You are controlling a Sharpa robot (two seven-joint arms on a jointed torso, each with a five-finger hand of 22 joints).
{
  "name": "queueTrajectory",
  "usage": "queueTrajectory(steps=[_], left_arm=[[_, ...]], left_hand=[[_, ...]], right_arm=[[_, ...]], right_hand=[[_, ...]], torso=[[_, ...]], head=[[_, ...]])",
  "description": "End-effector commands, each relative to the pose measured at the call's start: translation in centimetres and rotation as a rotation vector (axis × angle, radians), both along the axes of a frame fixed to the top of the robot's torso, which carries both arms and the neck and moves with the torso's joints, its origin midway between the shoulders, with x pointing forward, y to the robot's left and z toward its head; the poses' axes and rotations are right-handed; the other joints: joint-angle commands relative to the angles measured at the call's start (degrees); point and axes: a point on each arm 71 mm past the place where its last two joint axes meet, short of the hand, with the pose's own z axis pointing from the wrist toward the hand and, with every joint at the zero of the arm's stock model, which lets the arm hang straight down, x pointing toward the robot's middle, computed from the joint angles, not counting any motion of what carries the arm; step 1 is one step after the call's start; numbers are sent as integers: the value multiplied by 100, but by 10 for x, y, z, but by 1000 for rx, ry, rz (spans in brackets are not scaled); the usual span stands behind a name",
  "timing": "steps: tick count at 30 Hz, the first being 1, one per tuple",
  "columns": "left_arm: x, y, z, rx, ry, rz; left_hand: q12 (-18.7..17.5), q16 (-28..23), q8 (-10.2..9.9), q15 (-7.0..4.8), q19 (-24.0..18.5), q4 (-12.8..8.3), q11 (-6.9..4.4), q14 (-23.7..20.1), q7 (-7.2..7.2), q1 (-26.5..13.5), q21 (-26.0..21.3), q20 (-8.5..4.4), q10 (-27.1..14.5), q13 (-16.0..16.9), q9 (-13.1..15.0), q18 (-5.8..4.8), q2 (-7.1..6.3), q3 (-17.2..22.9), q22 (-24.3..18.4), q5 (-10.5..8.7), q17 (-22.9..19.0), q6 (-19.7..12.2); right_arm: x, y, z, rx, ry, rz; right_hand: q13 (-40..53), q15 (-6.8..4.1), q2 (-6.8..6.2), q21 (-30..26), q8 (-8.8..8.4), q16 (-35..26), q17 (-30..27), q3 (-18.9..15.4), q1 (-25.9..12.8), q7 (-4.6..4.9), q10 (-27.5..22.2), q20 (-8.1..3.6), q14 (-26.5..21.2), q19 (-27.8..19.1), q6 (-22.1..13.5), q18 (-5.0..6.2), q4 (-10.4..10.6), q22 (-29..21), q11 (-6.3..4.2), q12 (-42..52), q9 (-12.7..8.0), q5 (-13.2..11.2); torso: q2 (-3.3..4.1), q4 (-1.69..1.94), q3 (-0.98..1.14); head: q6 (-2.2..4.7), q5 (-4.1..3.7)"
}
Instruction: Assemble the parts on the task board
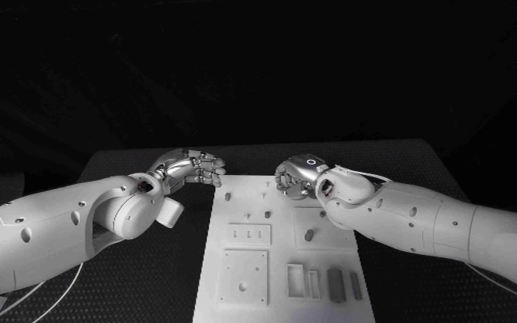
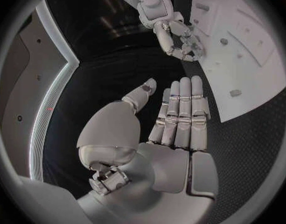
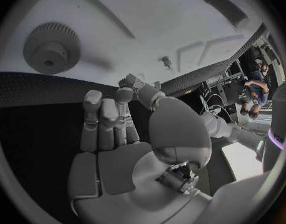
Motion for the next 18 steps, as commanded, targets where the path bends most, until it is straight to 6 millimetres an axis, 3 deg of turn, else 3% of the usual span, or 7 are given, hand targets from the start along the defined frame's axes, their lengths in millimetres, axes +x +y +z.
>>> queueTrajectory(steps=[1, 11, 15, 18], left_arm=[[0, -4, 2, -7, -10, -17], [0, -6, 3, -10, -12, -23], [0, -6, 5, -10, -14, -24], [0, -7, 6, -10, -16, -25]], left_hand=[[-31, -23, -40, 21, 8, -3, 12, 1, 31, -47, -32, -41, 31, 7, -8, -6, 5, -28, -8, 29, 10, -8], [-40, -32, -43, 21, 10, -5, 11, 3, 30, -45, -36, -43, 36, 10, -7, -8, 7, -25, -7, 29, 18, -5], [-44, -37, -44, 21, 10, -6, 11, 4, 30, -44, -39, -44, 38, 11, -7, -9, 5, -24, -7, 29, 22, -4], [-47, -39, -45, 21, 10, -7, 11, 4, 30, -44, -40, -44, 39, 12, -6, -9, 4, -24, -7, 29, 24, -3]], right_arm=[[1, 8, 5, 9, -72, 4], [3, 27, 8, -28, -155, 51], [4, 32, 8, -31, -164, 54], [6, 36, 7, -34, -164, 54]], right_hand=[[-8, 2, -28, 19, 51, 24, 1, 42, -20, -32, 47, -13, 47, 49, 329, 177, -7, 86, 1, -43, 139, 39], [-27, -2, -58, 26, 45, 33, -7, 59, -12, -38, 85, -23, 79, 72, 343, 177, -5, 80, -5, -73, 147, 39], [-33, -3, -63, 27, 44, 36, -8, 63, -11, -40, 97, -25, 88, 78, 349, 177, -4, 79, -7, -82, 149, 39], [-36, -3, -67, 28, 43, 35, -12, 65, -11, -41, 103, -25, 91, 82, 351, 177, -4, 78, -8, -87, 151, 39]], torso=[[2, -2, 0], [13, 21, -4], [28, 7, 3], [39, 21, 0]], head=[[22, 2], [44, 28], [52, 53], [53, 31]])
